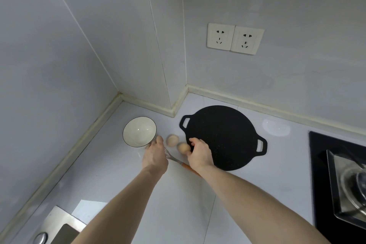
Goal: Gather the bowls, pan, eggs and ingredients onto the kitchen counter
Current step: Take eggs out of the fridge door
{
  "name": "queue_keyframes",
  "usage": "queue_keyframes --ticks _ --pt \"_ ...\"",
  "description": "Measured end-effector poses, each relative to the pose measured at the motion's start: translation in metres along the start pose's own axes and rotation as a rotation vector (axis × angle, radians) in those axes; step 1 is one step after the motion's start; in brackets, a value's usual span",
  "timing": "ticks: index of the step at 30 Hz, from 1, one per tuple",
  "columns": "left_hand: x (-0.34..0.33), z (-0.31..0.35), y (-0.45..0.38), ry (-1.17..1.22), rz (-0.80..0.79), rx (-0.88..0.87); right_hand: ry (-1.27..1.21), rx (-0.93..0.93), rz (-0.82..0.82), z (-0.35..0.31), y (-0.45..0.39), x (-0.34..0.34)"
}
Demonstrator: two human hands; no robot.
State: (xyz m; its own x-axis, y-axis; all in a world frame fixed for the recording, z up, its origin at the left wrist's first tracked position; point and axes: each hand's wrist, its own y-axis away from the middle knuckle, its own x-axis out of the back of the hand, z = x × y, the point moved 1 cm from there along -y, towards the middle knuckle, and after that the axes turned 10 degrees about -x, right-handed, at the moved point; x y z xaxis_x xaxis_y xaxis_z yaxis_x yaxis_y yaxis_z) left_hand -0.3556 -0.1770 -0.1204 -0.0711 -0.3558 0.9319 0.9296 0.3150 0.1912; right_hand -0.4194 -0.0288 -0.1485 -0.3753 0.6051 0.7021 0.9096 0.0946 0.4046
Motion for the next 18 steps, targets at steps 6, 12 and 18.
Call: queue_keyframes --ticks 6,12,18 --pt "-0.007 0.002 -0.003 0.015 0.04 -0.004 -0.034 -0.035 -0.045 -0.003 -0.006 -0.002" --pt "-0.009 0.004 -0.003 0.014 0.055 -0.036 -0.022 -0.027 -0.052 0.0 -0.004 0.001" --pt "-0.007 0.003 0.001 0.006 0.047 -0.057 -0.025 -0.009 -0.042 0.008 0.006 0.011"
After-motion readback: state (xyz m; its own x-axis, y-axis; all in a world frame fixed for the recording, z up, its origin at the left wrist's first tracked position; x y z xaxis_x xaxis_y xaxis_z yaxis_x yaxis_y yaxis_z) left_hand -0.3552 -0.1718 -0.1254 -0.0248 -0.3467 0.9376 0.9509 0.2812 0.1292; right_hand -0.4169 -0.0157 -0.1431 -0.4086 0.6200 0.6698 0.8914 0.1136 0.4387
